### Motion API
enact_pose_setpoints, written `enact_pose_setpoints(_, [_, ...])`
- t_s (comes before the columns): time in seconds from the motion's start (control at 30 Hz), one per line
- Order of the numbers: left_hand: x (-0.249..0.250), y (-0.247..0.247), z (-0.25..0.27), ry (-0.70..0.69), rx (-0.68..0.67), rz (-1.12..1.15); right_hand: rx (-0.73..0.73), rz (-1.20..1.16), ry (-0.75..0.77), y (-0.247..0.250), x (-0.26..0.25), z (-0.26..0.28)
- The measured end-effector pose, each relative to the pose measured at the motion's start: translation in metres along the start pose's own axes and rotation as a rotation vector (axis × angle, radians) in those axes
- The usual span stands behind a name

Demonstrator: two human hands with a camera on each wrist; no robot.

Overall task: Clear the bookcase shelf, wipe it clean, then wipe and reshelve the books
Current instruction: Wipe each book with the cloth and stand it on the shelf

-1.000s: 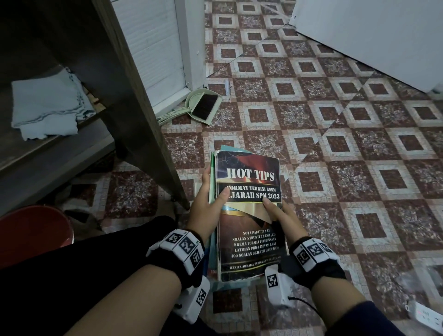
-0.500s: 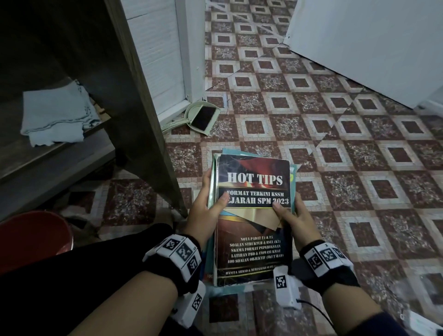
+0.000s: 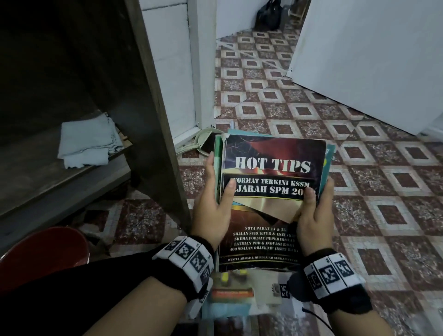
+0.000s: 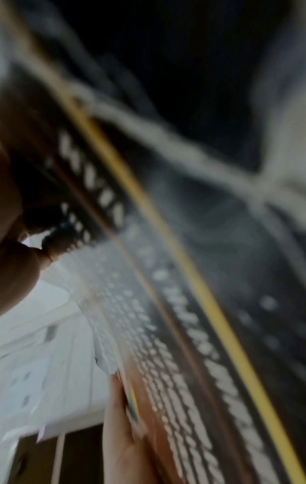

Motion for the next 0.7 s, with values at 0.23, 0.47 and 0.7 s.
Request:
enact_pose_setpoints(0.23, [0.117, 0.064, 0.009, -0.295, 0.206, -0.010, 0.075, -0.112, 0.378, 0.012, -0.150, -0.033])
enact_pose_setpoints(0.47, [0.194, 0.179, 0.054, -0.465, 0.473, -0.023, 0.013, -0.301, 0.616, -0.031, -0.280, -0.025])
enact_pose_setpoints(0.7, [0.169, 0.308, 0.108, -0.384, 0.743, 0.008, -0.318, -0.397, 0.719, -0.146, -0.363, 0.015])
Point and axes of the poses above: each hand's wrist, its own z-axis away from the middle knuckle, its own y-axis out of the back of the hand, x = y × z, the point moved 6 cm from there along -z, towards the middle knuckle, and after that the axes turned 9 degrees about y, right-handed, at the moved point
